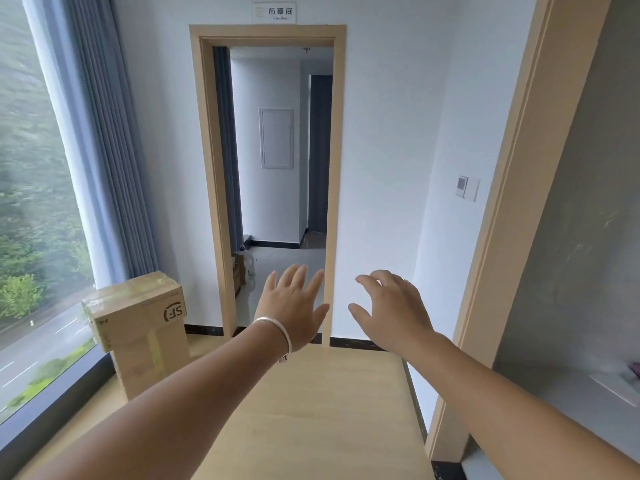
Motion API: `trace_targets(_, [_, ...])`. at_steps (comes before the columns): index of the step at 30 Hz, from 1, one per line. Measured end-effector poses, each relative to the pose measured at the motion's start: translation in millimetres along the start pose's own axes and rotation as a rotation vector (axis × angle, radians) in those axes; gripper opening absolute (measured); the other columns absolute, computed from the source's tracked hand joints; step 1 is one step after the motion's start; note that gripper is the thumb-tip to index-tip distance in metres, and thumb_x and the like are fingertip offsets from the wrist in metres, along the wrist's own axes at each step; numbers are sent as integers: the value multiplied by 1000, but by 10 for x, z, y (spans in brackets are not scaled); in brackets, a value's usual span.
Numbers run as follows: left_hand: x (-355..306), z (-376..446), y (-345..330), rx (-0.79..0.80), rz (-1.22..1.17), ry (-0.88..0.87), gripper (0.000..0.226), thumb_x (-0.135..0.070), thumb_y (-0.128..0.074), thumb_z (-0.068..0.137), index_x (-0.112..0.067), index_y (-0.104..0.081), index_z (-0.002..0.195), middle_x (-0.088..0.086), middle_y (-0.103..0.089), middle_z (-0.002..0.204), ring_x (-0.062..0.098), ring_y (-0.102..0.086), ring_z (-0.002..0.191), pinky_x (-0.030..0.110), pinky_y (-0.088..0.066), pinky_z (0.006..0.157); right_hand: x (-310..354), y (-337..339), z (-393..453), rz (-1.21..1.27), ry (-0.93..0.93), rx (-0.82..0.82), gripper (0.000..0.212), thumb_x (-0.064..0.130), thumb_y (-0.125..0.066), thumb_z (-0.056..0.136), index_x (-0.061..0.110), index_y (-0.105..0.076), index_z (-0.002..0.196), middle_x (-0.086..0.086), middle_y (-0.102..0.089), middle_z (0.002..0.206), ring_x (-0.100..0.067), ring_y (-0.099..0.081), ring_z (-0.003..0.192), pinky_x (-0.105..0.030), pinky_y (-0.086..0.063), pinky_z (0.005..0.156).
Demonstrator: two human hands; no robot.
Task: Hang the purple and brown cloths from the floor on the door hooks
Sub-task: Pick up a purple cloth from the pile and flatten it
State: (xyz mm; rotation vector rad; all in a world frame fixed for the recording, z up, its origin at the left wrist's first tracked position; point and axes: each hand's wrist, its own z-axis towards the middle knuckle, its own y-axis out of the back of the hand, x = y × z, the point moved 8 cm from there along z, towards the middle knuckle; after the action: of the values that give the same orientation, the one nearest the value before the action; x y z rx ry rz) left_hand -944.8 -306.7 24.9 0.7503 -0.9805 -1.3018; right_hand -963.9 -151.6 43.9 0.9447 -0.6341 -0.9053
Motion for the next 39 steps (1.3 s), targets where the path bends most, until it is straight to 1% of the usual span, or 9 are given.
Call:
trace_targets(5, [235, 766, -416, -6, 32, 23, 64, -58, -22, 96, -28, -5, 150, 5, -17, 158, 27, -11, 146, 50, -12, 118, -206, -409, 867, 42, 34, -9, 52, 49, -44, 93, 26, -42, 140, 1, -43, 142, -18, -37, 132, -37, -27, 110])
trace_targets(10, [546, 1522, -726, -11, 55, 73, 64, -58, -24, 96, -29, -7, 150, 4, -21, 157, 27, -14, 145, 50, -16, 117, -461, -711, 1714, 43, 67, -16, 51, 50, -44, 92, 26, -42, 138, 1, -46, 138, -20, -39, 129, -37, -29, 108])
trace_targets(14, [781, 2091, -956, -34, 72, 119, 64, -57, -24, 95, -28, -7, 149, 4, -23, 155, 27, -16, 144, 50, -18, 116, -619, -1001, 2331, 48, 107, -10, 52, 50, -43, 93, 26, -41, 139, 0, -43, 141, -20, -38, 131, -38, -29, 108])
trace_targets(21, [1210, 2785, -1599, 15, 92, 151, 64, -56, -23, 96, -27, -5, 150, 4, -21, 156, 26, -15, 145, 49, -18, 117, -620, -1636, 3225, 79, 160, 33, 54, 51, -44, 92, 26, -40, 140, 1, -43, 141, -21, -37, 131, -39, -29, 109])
trace_targets(27, [1836, 3426, -2113, 19, 88, 180, 63, -55, -23, 97, -26, -6, 150, 3, -21, 156, 26, -13, 145, 48, -19, 116, -405, -2169, 4150, 90, 218, 20, 53, 51, -46, 92, 25, -43, 137, 0, -47, 136, -21, -42, 126, -39, -33, 106])
trace_targets(30, [2301, 3751, -2338, 11, 80, 228, 63, -55, -21, 97, -28, -5, 151, 3, -18, 157, 25, -11, 145, 47, -15, 118, -200, -2438, 4690, 94, 248, 11, 53, 51, -46, 91, 25, -43, 138, 0, -48, 135, -22, -42, 126, -39, -33, 106])
trace_targets(33, [2810, 4054, -2565, 17, 69, 268, 62, -56, -22, 97, -29, -4, 151, 2, -16, 158, 25, -8, 146, 47, -10, 117, 73, -2713, 5259, 100, 283, 25, 53, 50, -46, 92, 25, -42, 138, 0, -47, 136, -23, -41, 125, -39, -32, 106])
trace_targets(36, [3354, 4302, -2745, 0, 82, 316, 62, -56, -23, 97, -30, -7, 151, 1, -19, 157, 25, -10, 145, 46, -11, 117, 393, -2979, 5793, 99, 331, 26, 53, 51, -46, 92, 26, -42, 138, 0, -46, 137, -21, -41, 125, -38, -31, 106])
trace_targets(39, [3898, 4411, -2927, 10, 108, 375, 62, -56, -22, 97, -30, -6, 151, 2, -18, 157, 25, -10, 146, 47, -12, 117, 778, -3239, 6233, 119, 378, 18, 53, 50, -47, 90, 26, -43, 137, 1, -47, 136, -19, -41, 125, -37, -30, 105])
